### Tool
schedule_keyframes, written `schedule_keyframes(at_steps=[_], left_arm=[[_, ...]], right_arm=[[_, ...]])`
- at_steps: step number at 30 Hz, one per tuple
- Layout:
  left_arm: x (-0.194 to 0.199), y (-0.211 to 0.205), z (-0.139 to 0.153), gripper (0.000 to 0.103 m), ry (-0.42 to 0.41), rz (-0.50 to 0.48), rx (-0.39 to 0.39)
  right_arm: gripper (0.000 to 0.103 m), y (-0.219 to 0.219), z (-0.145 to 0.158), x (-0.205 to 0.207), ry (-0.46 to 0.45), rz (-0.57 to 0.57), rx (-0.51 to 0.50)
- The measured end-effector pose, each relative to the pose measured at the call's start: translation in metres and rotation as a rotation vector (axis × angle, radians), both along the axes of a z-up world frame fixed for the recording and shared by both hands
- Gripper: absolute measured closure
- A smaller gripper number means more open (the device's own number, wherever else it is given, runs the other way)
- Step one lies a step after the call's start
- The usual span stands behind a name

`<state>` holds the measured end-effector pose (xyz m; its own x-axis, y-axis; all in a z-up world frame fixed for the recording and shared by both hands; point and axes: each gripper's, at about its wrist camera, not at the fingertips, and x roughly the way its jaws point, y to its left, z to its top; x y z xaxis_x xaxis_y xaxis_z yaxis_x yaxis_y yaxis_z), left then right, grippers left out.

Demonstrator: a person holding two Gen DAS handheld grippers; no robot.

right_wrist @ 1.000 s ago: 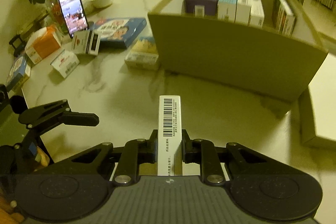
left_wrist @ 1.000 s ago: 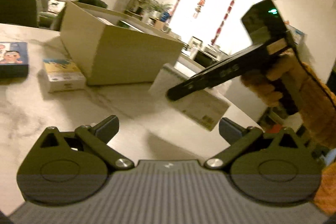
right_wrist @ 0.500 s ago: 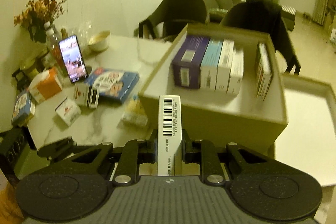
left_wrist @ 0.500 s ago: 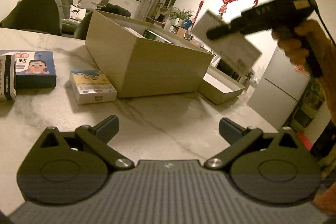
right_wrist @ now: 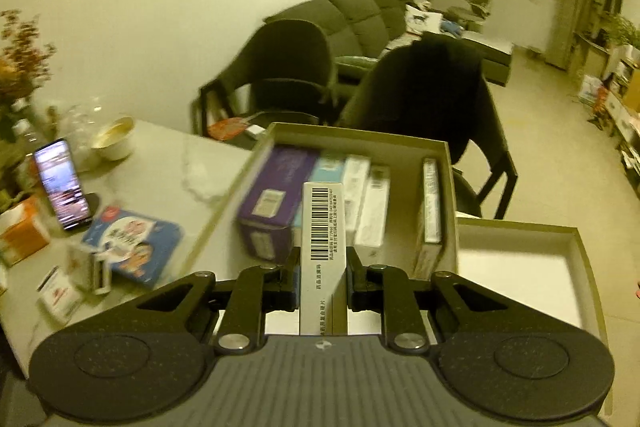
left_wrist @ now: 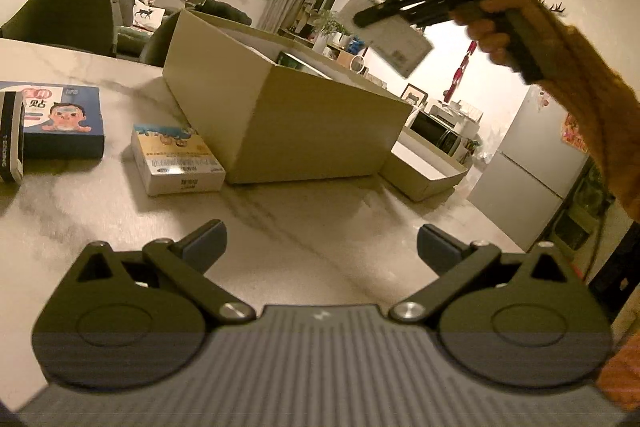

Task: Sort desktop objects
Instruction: 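Carry the Ebastine box with the right gripper over the tan lid, then lower the Ebastine box upright into the lid beside the long white box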

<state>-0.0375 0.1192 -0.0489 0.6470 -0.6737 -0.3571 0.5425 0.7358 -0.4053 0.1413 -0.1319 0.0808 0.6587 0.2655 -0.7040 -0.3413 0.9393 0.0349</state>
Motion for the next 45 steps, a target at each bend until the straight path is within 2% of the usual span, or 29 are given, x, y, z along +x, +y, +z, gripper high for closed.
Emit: schedule_keyframes(at_steps=[7, 15, 21, 28, 45], left_arm=[[0.009, -0.001, -0.001, 0.0, 0.011, -0.012, -0.011], [0.019, 0.001, -0.006, 0.0, 0.036, -0.003, -0.02], [0.025, 0.002, -0.01, 0.0, 0.056, 0.003, -0.022], [0.029, 0.002, -0.011, 0.0, 0.069, 0.007, -0.018], [0.03, 0.003, -0.01, 0.0, 0.081, 0.008, -0.008]], right_arm=[[0.081, 0.006, -0.024, 0.058, 0.026, -0.044, -0.043], [0.081, 0.016, -0.069, 0.131, 0.071, -0.105, -0.12], [0.081, 0.021, -0.099, 0.166, 0.077, -0.122, -0.198], [0.08, 0.022, -0.118, 0.18, 0.044, -0.107, -0.241], [0.079, 0.014, -0.117, 0.184, 0.037, -0.114, -0.221]])
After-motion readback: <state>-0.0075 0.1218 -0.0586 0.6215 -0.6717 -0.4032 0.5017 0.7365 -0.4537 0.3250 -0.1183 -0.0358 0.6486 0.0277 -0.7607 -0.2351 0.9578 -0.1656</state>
